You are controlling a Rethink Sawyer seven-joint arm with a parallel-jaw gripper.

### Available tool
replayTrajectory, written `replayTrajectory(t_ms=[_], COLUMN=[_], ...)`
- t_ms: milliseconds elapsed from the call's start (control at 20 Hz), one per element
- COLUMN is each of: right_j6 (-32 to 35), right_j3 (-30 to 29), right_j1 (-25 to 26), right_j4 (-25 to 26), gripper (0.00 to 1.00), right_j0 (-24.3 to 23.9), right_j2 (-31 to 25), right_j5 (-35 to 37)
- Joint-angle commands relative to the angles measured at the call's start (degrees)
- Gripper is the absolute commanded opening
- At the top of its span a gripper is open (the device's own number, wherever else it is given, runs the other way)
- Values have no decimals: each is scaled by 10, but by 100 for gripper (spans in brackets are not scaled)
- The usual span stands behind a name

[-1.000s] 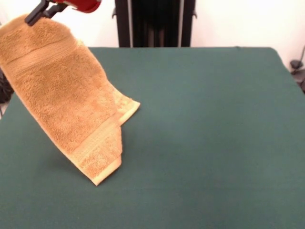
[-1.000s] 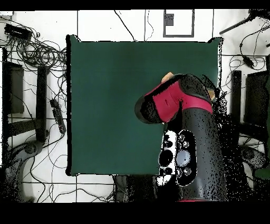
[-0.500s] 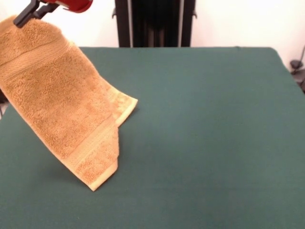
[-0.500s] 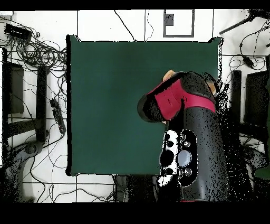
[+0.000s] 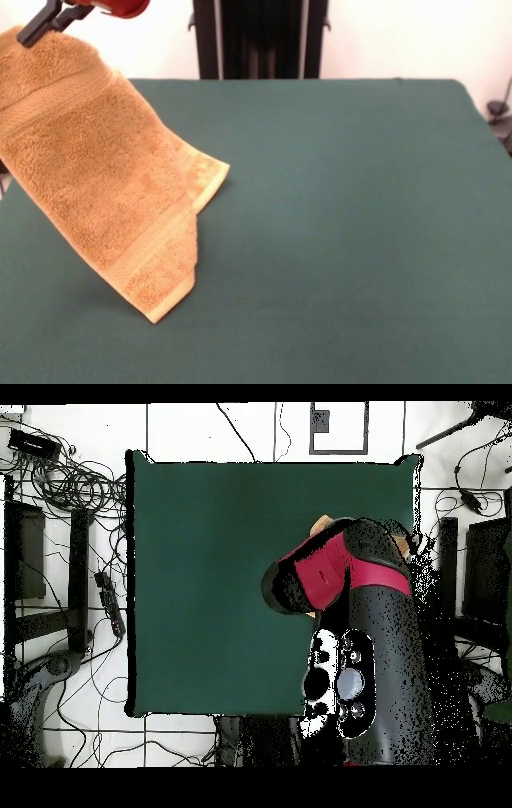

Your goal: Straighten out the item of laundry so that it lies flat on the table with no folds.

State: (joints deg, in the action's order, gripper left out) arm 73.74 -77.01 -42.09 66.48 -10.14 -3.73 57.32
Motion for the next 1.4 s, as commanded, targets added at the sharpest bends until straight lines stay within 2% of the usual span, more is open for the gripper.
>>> replayTrajectory(t_ms=[50, 500, 750, 1200, 1400], right_j6=[-186, -213, -156, -115, -93], right_j3=[1, 1, -1, -13, -14], right_j1=[13, 7, 26, 36, 42], right_j4=[24, 12, -16, 5, -3], gripper=[0, 0, 0, 0, 0], right_j0=[2, -35, -57, -67, -63], right_j2=[-47, -47, -49, -41, -31], right_j5=[-36, -62, -61, -78, -51])
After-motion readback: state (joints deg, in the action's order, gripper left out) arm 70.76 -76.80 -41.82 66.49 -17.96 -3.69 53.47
